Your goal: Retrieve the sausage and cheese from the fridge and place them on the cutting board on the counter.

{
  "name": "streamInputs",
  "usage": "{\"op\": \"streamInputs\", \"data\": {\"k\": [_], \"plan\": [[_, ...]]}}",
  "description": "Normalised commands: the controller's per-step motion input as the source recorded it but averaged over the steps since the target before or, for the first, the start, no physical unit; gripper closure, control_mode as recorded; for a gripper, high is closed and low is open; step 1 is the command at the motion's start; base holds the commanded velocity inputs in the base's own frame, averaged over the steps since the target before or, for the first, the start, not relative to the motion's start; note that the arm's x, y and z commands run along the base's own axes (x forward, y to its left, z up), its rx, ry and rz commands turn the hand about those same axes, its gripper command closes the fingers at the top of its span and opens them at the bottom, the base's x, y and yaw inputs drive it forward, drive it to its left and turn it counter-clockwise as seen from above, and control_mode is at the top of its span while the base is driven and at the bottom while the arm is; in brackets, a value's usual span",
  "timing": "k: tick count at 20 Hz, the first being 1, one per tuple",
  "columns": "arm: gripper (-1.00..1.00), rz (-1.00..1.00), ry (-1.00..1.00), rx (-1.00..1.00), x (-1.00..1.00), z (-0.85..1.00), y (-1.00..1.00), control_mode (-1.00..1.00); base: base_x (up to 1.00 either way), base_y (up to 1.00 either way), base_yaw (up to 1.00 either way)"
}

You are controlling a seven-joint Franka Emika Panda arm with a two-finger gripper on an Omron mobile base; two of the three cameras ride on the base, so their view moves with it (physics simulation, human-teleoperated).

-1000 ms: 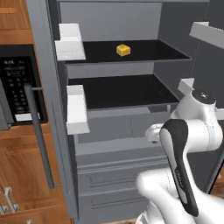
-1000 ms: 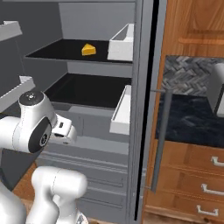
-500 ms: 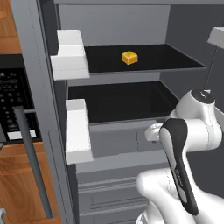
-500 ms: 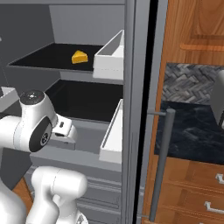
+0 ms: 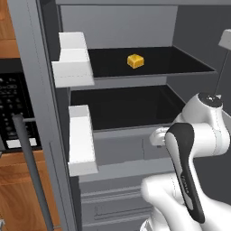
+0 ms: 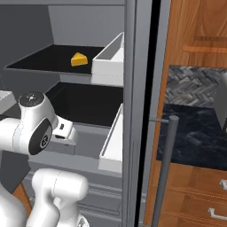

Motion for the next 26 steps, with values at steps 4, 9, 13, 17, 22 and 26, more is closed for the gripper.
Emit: {"op": "streamInputs", "data": {"k": [4, 9, 13, 17, 22, 26], "plan": [[-1.00, 0.00, 0.00, 0.00, 0.00, 0.00, 0.00, 1.00, 0.68, 0.19, 0.00], [-1.00, 0.00, 0.00, 0.00, 0.00, 0.00, 0.00, 1.00, 0.09, 0.03, 0.00], [-1.00, 0.00, 0.00, 0.00, 0.00, 0.00, 0.00, 1.00, 0.00, 0.00, 0.00], [-1.00, 0.00, 0.00, 0.00, 0.00, 0.00, 0.00, 1.00, 0.00, 0.00, 0.00], [-1.00, 0.00, 0.00, 0.00, 0.00, 0.00, 0.00, 1.00, 0.00, 0.00, 0.00], [-1.00, 0.00, 0.00, 0.00, 0.00, 0.00, 0.00, 1.00, 0.00, 0.00, 0.00]]}}
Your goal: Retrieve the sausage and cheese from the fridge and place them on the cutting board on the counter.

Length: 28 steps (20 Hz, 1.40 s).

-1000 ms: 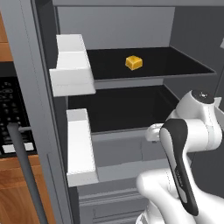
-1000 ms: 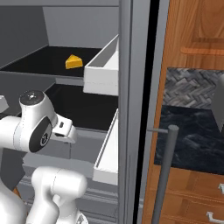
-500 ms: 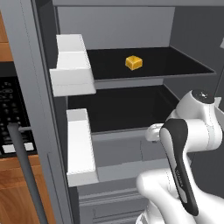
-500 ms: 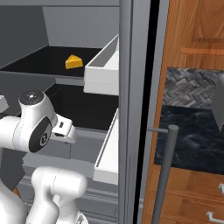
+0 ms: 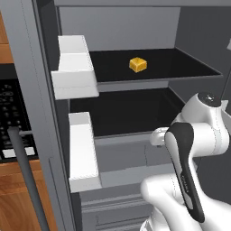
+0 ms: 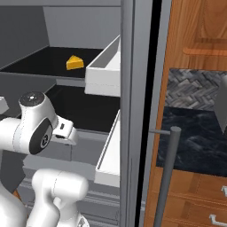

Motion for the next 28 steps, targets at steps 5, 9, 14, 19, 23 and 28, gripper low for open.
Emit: {"op": "streamInputs", "data": {"k": [5, 9, 14, 19, 23, 28], "plan": [[-1.00, 0.00, 0.00, 0.00, 0.00, 0.00, 0.00, -1.00, 0.00, 0.00, 0.00], [-1.00, 0.00, 0.00, 0.00, 0.00, 0.00, 0.00, -1.00, 0.00, 0.00, 0.00], [-1.00, 0.00, 0.00, 0.00, -0.01, 0.00, 0.00, -1.00, 0.00, 0.00, 0.00], [-1.00, 0.00, -0.10, 0.00, -0.21, 0.15, 0.02, -1.00, 0.00, 0.00, 0.00], [-1.00, -0.06, -0.19, 0.00, -0.27, 0.73, 0.09, -1.00, 0.00, 0.00, 0.00], [-1.00, -0.07, -0.18, 0.00, -0.12, 0.82, 0.00, -1.00, 0.00, 0.00, 0.00]]}}
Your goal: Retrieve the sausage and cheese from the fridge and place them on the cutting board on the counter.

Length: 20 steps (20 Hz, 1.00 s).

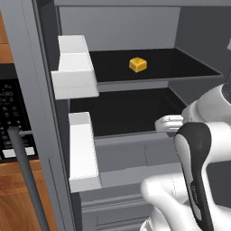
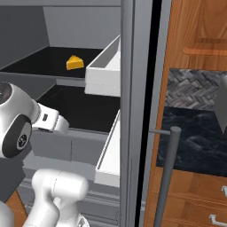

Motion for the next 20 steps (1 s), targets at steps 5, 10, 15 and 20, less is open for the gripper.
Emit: {"op": "streamInputs", "data": {"k": [5, 10, 15, 20], "plan": [[-1.00, -0.10, -0.13, 0.00, 0.01, 0.57, 0.00, -1.00, 0.00, 0.00, 0.00], [-1.00, -0.05, -0.05, 0.00, 0.22, 0.33, 0.00, -1.00, 0.00, 0.00, 0.00], [-1.00, 0.00, 0.00, 0.00, 0.25, 0.16, 0.02, -1.00, 0.00, 0.00, 0.00], [-1.00, 0.04, -0.12, 0.00, 0.17, 0.15, 0.00, -1.00, 0.00, 0.00, 0.00]]}}
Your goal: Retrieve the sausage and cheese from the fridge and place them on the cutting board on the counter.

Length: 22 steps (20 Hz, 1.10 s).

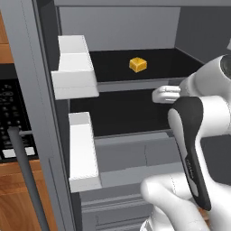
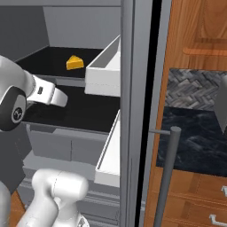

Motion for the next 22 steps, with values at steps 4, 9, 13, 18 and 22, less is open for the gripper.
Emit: {"op": "streamInputs", "data": {"k": [4, 9, 13, 18, 22], "plan": [[-1.00, 0.06, -0.10, 0.00, 0.02, 0.35, 0.00, -1.00, 0.00, 0.00, 0.00], [-1.00, 0.05, -0.12, 0.00, 0.06, 0.31, 0.00, -1.00, 0.00, 0.00, 0.00], [-1.00, 0.06, -0.09, -0.02, 0.16, 0.25, 0.01, -1.00, 0.00, 0.00, 0.00], [-1.00, 0.02, -0.01, -0.03, 0.37, 0.27, 0.05, -1.00, 0.00, 0.00, 0.00], [-1.00, 0.00, 0.00, -0.05, 0.50, 0.14, 0.06, -1.00, 0.00, 0.00, 0.00]]}}
